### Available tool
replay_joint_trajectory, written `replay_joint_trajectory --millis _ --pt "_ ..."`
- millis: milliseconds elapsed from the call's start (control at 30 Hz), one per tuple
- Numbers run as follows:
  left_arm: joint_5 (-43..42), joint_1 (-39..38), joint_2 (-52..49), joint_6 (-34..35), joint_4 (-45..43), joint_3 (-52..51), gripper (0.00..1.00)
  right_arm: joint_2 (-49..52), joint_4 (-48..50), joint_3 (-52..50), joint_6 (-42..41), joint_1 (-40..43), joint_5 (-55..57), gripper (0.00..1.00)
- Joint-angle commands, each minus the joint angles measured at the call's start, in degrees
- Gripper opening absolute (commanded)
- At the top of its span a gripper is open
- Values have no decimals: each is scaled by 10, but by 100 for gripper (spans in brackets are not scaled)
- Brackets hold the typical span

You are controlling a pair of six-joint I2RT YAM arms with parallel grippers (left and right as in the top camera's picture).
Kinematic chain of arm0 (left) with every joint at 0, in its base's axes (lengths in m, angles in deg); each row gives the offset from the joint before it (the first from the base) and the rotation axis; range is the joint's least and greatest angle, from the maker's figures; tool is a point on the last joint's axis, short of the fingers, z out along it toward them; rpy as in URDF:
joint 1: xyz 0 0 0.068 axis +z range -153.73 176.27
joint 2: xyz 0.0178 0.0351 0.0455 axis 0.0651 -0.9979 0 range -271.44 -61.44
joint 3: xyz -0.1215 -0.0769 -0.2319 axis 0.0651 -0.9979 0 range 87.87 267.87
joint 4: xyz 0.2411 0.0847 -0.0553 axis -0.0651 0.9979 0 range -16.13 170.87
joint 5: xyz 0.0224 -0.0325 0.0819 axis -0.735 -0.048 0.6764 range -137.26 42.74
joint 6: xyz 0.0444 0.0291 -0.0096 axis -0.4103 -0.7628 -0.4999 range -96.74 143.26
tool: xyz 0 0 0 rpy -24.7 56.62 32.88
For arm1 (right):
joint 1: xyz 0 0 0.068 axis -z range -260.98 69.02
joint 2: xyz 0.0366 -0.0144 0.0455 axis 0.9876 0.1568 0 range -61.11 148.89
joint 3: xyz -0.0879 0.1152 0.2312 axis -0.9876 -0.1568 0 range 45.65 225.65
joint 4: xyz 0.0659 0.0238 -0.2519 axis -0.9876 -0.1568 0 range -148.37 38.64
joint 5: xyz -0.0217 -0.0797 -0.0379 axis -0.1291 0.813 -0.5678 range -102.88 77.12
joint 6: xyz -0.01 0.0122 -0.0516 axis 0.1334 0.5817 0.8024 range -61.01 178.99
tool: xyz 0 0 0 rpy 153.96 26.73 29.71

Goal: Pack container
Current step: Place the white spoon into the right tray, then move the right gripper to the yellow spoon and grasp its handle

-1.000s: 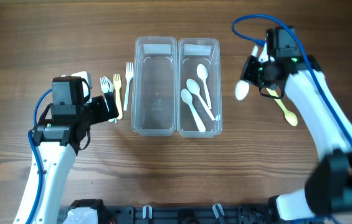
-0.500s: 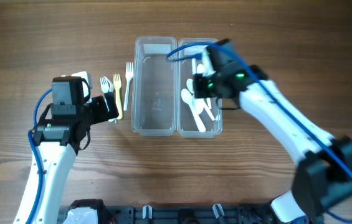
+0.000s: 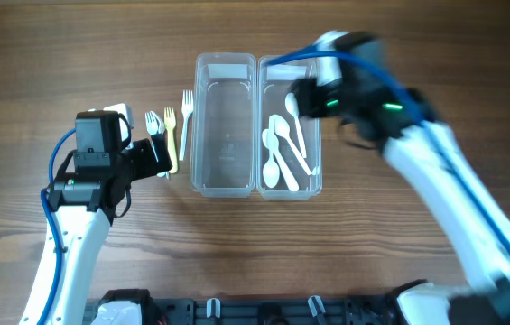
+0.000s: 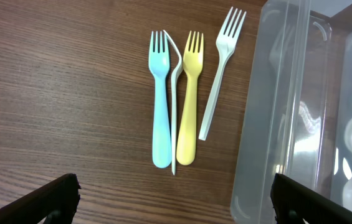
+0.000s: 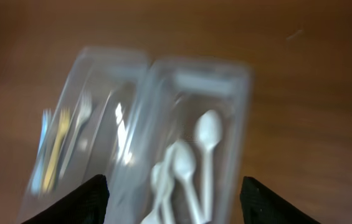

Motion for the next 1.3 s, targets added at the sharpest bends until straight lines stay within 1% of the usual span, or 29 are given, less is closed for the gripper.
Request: replay_joint_trajectory --millis 0,100,133,233,300,367,467,500,633,733,900,1167,1267 --pt "6 -4 -3 5 -2 12 100 -40 -40 9 45 97 102 70" --pt "6 -4 -3 5 -2 12 100 -32 -70 -4 56 175 135 71" --pt "6 -4 -3 5 -2 12 100 -27 -72 -11 56 199 131 73" --pt "6 -4 -3 5 -2 12 100 3 -65 -38 77 260 86 73" --pt "5 -4 -3 5 -2 12 100 31 -60 -51 122 288 45 72" --pt "6 -4 -3 5 -2 12 100 63 -57 -56 178 305 17 78" --pt "6 -4 -3 5 -2 12 100 112 -61 -56 283 319 -31 79" --pt "6 -4 -3 5 -2 12 100 131 -69 -56 334 321 -52 79" --pt "6 -4 -3 5 -2 12 100 184 -91 -56 418 321 -40 64" --pt "6 -4 -3 5 -2 12 100 214 -104 -56 414 321 -10 64" --pt "6 -4 -3 5 -2 12 100 242 -108 -57 414 322 4 63" --pt "6 -4 -3 5 -2 12 100 257 -95 -93 408 322 22 53" --pt "6 -4 -3 5 -2 12 100 257 -78 -103 368 322 39 48"
